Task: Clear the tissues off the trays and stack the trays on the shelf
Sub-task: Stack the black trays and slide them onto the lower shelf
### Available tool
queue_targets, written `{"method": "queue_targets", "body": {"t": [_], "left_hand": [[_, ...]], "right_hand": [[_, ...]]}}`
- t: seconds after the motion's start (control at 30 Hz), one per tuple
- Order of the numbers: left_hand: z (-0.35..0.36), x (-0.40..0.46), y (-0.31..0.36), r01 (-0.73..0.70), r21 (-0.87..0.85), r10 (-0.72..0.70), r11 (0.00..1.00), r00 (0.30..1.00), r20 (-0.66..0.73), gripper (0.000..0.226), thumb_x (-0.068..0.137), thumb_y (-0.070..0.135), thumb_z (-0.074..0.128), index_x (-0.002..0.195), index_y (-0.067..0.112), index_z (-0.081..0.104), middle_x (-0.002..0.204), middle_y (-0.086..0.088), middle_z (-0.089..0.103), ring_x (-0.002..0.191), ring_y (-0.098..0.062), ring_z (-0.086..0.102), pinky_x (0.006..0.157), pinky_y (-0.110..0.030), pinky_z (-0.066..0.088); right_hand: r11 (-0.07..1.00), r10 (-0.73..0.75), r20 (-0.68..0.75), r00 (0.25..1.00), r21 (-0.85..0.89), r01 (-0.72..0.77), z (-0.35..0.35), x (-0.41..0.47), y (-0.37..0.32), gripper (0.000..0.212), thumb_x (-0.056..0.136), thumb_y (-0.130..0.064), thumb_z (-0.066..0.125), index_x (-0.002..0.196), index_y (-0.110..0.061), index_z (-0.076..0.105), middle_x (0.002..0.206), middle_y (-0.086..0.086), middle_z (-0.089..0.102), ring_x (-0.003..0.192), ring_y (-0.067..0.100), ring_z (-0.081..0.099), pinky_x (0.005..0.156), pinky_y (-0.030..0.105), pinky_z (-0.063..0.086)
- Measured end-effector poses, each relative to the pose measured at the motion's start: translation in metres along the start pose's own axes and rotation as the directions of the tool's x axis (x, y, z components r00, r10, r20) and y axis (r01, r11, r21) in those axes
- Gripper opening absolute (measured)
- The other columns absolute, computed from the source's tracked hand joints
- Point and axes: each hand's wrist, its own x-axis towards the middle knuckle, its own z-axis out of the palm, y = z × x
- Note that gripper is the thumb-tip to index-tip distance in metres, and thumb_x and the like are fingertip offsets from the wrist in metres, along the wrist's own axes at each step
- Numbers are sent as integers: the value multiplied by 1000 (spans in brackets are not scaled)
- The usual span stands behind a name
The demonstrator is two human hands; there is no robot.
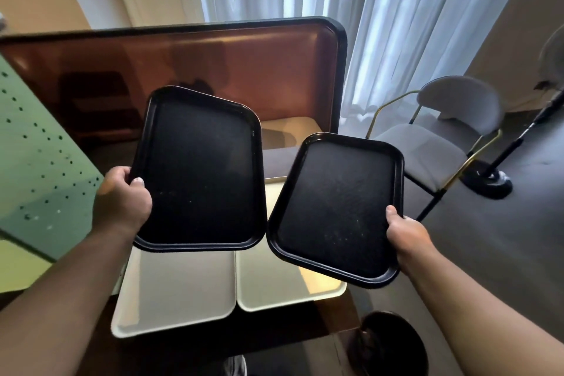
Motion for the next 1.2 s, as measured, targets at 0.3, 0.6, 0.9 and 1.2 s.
{"method": "queue_targets", "body": {"t": [0.3, 0.6, 0.9, 1.2], "left_hand": [[-14, -5, 18, 39, -53, -40, 998, 999, -19, 30, 90, 22, 51, 113, 9, 65, 109, -16, 71, 102, -41, 64, 94, -49, 52], [30, -39, 57, 59, -203, -19, 977, 981, 193, 10, 92, 12, 58, 94, 14, 67, 92, -10, 70, 90, -33, 66, 83, -40, 53], [46, -78, 55, 128, -312, -13, 941, 938, 347, 10, 95, 11, 59, 92, 16, 68, 84, -7, 74, 81, -27, 71, 79, -45, 61], [26, -69, 50, 100, -441, 55, 892, 944, 326, 15, 97, 13, 60, 91, 23, 70, 91, -10, 76, 85, -29, 74, 71, -37, 60]], "right_hand": [[990, -98, 49, 994, -98, 102, 2, 2, -15, 38, 104, -39, 54, 100, -5, 69, 96, 9, 72, 88, 29, 69, 89, 41, 56], [984, -112, 146, 983, -125, 130, 27, -10, -19, 36, 101, -42, 57, 89, -11, 71, 100, 12, 77, 93, 32, 73, 94, 49, 59], [982, -128, 264, 956, -100, 159, 33, -37, -37, 45, 102, -49, 54, 100, -9, 76, 93, 8, 80, 88, 24, 77, 81, 37, 61], [988, -152, 319, 935, 28, 151, 41, -66, -48, 43, 105, -50, 47, 101, -14, 70, 91, 6, 78, 77, 17, 77, 61, 26, 60]]}}
